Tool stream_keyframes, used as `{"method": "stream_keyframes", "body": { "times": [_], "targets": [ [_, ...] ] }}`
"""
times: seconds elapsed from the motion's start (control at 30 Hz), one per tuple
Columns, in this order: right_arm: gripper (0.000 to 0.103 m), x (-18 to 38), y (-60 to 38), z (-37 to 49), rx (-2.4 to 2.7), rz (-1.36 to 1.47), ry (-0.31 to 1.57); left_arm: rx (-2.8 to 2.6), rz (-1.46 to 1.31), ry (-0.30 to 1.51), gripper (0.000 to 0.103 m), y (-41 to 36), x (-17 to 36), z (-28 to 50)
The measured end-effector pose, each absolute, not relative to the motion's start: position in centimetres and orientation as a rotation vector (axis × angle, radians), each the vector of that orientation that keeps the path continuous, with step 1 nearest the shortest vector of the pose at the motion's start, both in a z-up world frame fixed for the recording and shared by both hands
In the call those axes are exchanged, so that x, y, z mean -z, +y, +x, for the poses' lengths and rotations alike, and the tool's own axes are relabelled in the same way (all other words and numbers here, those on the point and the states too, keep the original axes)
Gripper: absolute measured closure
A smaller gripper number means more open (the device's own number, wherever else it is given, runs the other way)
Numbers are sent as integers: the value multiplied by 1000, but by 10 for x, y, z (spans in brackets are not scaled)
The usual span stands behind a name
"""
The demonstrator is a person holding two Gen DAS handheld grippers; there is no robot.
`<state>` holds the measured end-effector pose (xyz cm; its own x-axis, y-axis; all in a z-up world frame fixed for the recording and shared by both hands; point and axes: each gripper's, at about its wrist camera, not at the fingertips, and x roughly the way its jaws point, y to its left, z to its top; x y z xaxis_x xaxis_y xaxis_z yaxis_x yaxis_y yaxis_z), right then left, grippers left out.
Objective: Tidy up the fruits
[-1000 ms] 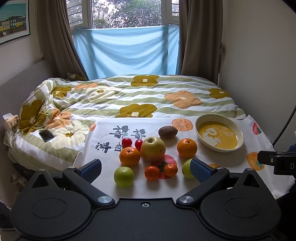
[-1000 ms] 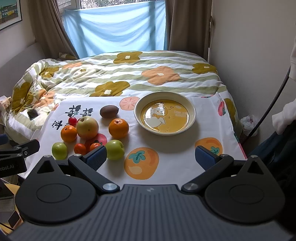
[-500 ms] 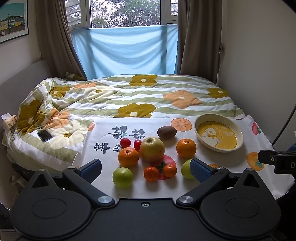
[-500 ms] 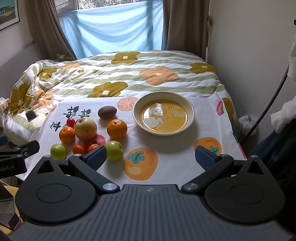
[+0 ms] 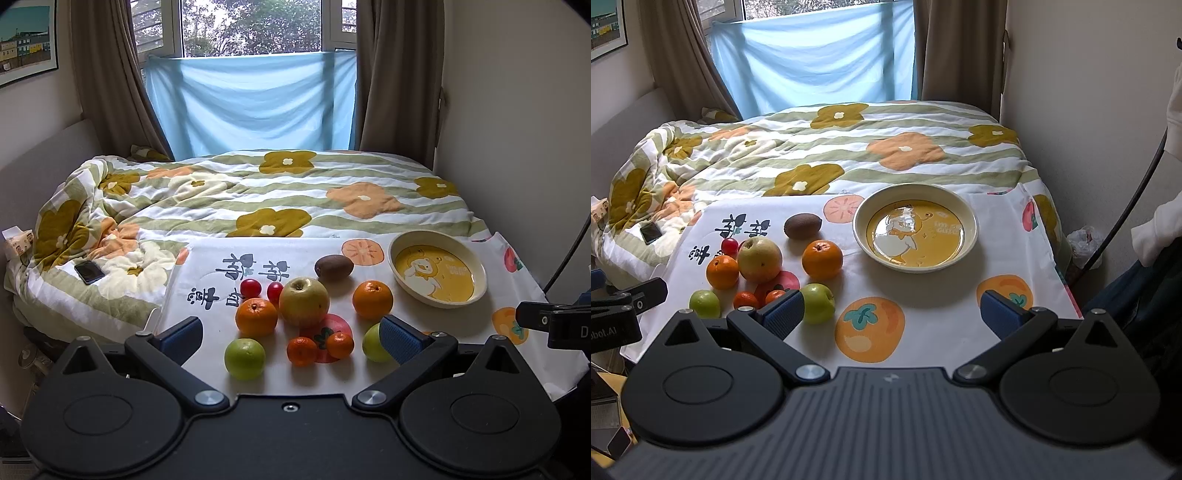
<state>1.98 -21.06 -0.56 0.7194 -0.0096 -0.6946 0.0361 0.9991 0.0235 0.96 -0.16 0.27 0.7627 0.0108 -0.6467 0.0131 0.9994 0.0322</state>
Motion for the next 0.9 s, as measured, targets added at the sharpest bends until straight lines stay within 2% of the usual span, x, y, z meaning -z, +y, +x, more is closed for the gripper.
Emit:
{"method": "stream_keyframes", "body": {
  "times": [0.9],
  "targets": [
    [0, 6, -210, 23, 26, 38, 769, -4, 32, 703, 0, 3, 1, 20]
  ]
}}
